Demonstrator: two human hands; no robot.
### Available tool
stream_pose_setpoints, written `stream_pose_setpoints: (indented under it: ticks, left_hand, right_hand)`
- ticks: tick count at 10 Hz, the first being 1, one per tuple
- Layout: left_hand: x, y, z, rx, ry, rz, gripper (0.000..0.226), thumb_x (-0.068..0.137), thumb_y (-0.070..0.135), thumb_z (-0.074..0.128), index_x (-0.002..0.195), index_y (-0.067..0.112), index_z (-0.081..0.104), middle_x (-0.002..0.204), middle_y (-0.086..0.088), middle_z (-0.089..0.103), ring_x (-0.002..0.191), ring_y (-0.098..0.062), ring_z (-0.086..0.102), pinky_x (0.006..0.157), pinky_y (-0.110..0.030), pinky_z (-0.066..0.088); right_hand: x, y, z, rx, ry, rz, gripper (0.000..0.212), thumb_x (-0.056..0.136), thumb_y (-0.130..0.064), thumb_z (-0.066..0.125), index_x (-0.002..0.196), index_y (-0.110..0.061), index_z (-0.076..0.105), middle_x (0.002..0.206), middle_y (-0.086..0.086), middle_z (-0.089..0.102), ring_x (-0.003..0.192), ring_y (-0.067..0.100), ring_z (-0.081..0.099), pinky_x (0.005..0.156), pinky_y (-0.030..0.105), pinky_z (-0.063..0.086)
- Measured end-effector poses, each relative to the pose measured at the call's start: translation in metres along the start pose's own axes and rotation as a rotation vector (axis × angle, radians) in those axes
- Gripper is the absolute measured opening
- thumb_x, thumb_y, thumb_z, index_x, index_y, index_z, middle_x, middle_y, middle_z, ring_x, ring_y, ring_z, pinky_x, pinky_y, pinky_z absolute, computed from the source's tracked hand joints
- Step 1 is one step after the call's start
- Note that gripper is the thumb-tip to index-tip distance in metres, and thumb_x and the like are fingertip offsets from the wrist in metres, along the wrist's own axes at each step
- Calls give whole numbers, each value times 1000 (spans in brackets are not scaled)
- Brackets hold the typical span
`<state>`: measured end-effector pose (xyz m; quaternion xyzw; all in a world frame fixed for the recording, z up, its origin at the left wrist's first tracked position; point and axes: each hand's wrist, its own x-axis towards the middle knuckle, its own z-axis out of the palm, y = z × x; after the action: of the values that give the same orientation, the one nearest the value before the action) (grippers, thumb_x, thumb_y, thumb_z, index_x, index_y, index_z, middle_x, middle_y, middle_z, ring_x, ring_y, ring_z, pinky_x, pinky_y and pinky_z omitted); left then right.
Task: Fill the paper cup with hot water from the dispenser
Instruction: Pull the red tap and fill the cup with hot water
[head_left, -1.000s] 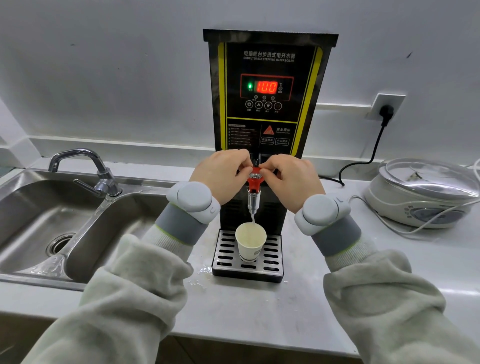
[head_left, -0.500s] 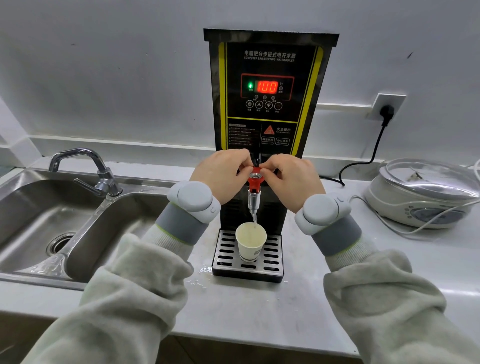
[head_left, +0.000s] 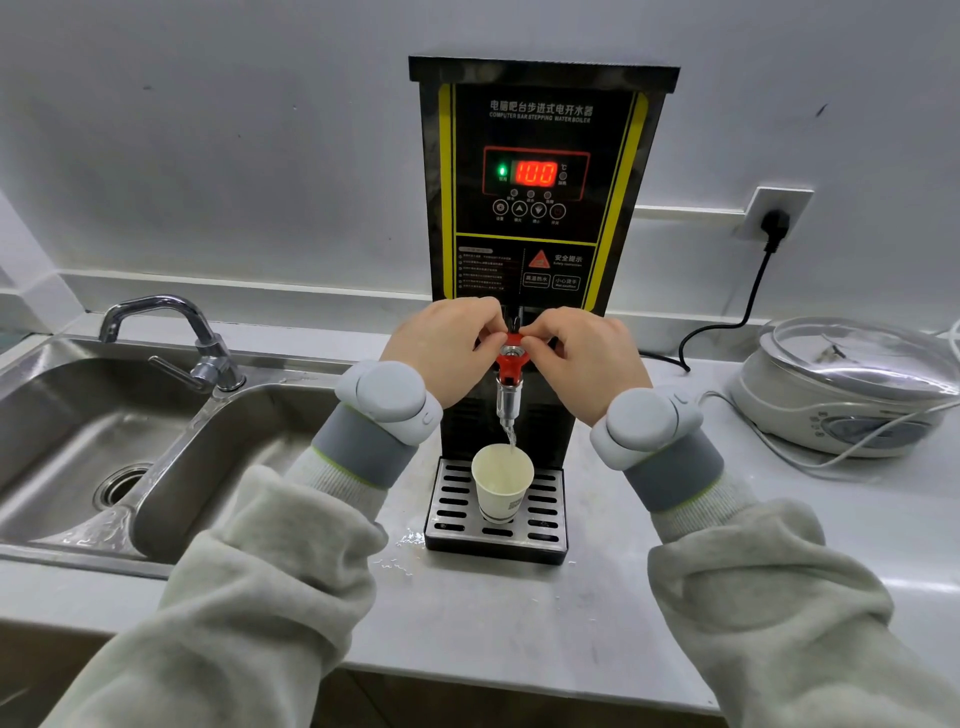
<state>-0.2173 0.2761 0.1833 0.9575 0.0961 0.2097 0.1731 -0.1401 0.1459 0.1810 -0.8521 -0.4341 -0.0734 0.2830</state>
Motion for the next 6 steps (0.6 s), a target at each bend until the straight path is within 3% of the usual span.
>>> stream_pose_setpoints:
  ticks: [6]
  left_hand:
    - [0, -1, 1, 1, 7, 8, 11, 90, 23, 45, 83, 19, 53, 82, 6, 54, 77, -15, 49, 67, -29, 39]
  right_hand:
    - [1, 2, 1, -6, 2, -5, 19, 91, -24, 48, 97, -17, 64, 92, 2, 67, 87, 21, 58, 88, 46, 46]
